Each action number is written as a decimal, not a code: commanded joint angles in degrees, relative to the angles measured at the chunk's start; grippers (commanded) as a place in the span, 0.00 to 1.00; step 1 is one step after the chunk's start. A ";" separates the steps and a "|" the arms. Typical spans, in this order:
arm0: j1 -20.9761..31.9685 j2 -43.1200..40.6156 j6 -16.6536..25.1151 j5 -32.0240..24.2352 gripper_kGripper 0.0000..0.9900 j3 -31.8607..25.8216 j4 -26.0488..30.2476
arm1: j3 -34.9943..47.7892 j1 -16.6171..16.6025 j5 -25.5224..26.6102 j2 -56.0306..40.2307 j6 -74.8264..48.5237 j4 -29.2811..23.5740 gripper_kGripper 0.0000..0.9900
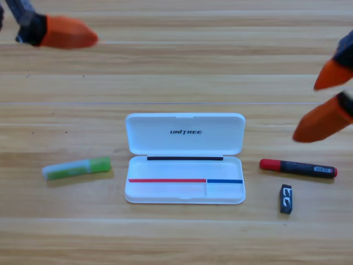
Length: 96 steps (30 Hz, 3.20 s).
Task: Clean up eraser and pencils
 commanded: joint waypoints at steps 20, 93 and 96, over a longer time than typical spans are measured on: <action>15.03 8.32 14.47 9.37 0.94 -0.24 -1.63 | 14.17 -4.20 -6.85 20.17 42.52 -9.80 1.00; 22.85 38.56 40.31 -14.72 0.91 1.17 10.93 | 3.27 -1.12 -6.50 19.29 10.35 2.24 0.00; 22.76 39.43 40.75 -14.54 0.90 1.96 9.79 | -1.21 0.11 -1.58 20.78 -1.51 8.04 0.01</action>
